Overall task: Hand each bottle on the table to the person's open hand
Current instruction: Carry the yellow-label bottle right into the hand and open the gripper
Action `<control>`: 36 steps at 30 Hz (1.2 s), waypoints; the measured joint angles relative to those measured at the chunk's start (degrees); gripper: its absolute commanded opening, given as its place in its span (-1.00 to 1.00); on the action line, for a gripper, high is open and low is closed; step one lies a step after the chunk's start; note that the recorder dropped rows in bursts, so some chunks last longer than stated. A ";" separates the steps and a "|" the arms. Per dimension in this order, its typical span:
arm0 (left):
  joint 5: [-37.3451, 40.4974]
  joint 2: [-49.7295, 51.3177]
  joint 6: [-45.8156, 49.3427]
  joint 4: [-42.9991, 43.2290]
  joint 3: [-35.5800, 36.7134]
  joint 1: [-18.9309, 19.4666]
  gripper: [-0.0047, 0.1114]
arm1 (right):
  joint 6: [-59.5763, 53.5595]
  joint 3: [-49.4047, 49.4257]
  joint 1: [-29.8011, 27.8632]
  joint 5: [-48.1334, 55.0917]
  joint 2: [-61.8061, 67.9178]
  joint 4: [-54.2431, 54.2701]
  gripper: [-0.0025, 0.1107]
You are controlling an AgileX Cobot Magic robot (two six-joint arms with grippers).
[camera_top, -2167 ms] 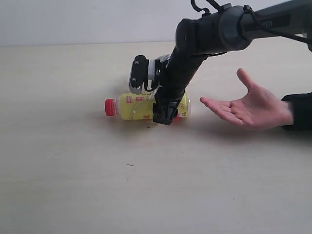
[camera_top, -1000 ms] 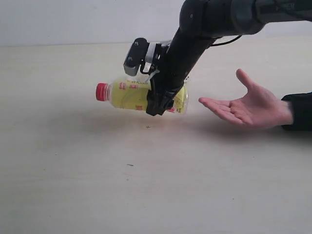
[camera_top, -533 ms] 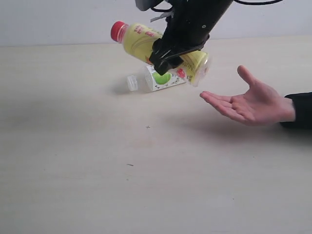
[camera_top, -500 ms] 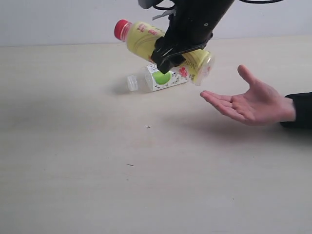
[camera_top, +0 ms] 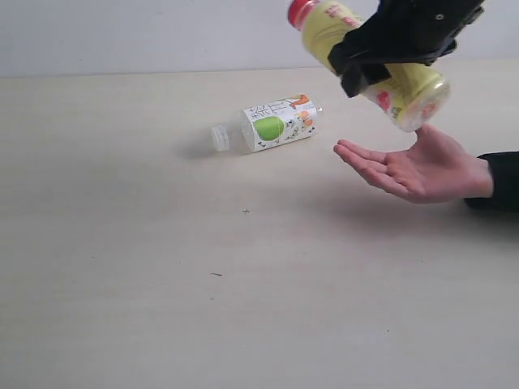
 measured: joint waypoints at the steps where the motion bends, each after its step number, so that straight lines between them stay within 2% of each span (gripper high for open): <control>1: 0.00 0.00 0.00 0.00 0.00 0.00 -0.89 | 1.01 0.00 -1.05 1.06 -0.10 -0.64 -0.96; 6: 0.00 0.00 0.00 0.00 0.00 0.00 -0.89 | 3.03 0.46 -6.20 7.68 0.21 -1.22 -0.96; 17: 0.10 0.00 0.00 0.00 0.00 0.00 -0.89 | 5.84 3.98 -6.74 9.52 0.21 0.08 -0.96; 36: 0.10 0.00 0.00 0.00 0.00 0.00 -0.89 | 7.91 12.47 -6.85 -0.43 2.25 -2.04 -0.96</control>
